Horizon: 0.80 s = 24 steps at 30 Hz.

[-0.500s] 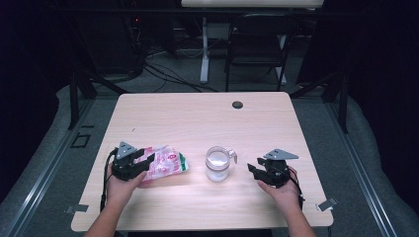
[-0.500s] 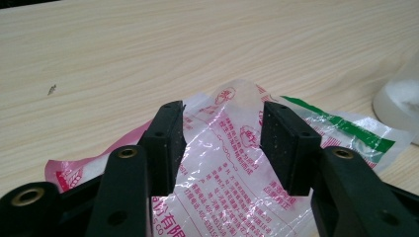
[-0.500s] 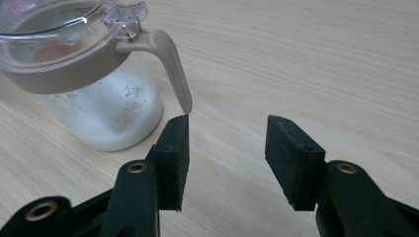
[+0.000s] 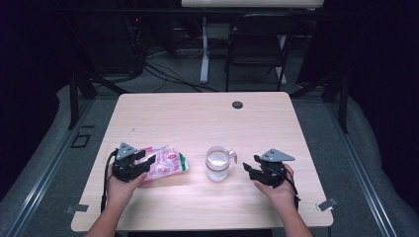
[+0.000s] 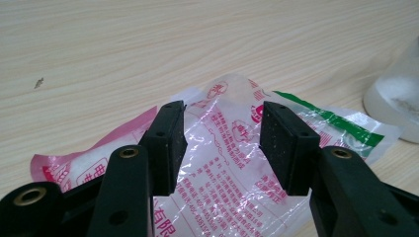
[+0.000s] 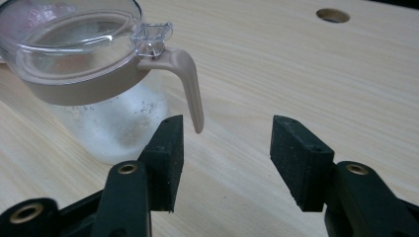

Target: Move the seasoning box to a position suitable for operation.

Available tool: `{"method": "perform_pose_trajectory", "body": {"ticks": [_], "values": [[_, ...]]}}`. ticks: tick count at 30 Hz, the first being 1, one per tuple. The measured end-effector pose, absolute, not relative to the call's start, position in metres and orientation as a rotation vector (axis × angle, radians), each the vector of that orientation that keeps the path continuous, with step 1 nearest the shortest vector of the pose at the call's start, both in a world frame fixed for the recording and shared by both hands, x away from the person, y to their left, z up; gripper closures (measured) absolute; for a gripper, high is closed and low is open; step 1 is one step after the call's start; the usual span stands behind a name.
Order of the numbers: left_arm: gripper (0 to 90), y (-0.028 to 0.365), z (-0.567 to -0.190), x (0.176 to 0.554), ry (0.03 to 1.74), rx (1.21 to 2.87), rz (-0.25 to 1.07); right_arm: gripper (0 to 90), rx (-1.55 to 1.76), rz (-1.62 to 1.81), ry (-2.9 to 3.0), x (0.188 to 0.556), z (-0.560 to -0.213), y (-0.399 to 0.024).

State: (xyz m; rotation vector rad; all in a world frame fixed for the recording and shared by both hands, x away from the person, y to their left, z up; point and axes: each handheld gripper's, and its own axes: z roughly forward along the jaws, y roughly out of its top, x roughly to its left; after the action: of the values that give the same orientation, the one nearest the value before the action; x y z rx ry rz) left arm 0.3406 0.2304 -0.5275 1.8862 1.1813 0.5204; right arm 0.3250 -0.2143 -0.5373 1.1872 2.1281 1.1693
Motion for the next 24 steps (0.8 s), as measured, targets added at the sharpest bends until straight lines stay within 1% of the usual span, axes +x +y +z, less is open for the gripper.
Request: {"method": "perform_pose_trajectory", "body": {"ticks": [8,16,18,24], "values": [[51.7,0.233,-0.525,0.338,1.174,1.862,0.517,48.6,1.195,1.175,2.167,0.330,-0.543,-0.208],[51.7,0.234,-0.524,0.327,1.159,1.870,0.538,58.2,1.152,1.142,2.236,0.342,-0.551,-0.196],[51.8,0.237,-0.524,0.325,1.173,1.862,0.510,59.5,1.134,1.113,2.251,0.346,-0.552,-0.191],[51.8,0.246,-0.524,0.315,1.201,1.827,0.513,63.3,1.121,1.090,2.278,0.357,-0.557,-0.177]]}}
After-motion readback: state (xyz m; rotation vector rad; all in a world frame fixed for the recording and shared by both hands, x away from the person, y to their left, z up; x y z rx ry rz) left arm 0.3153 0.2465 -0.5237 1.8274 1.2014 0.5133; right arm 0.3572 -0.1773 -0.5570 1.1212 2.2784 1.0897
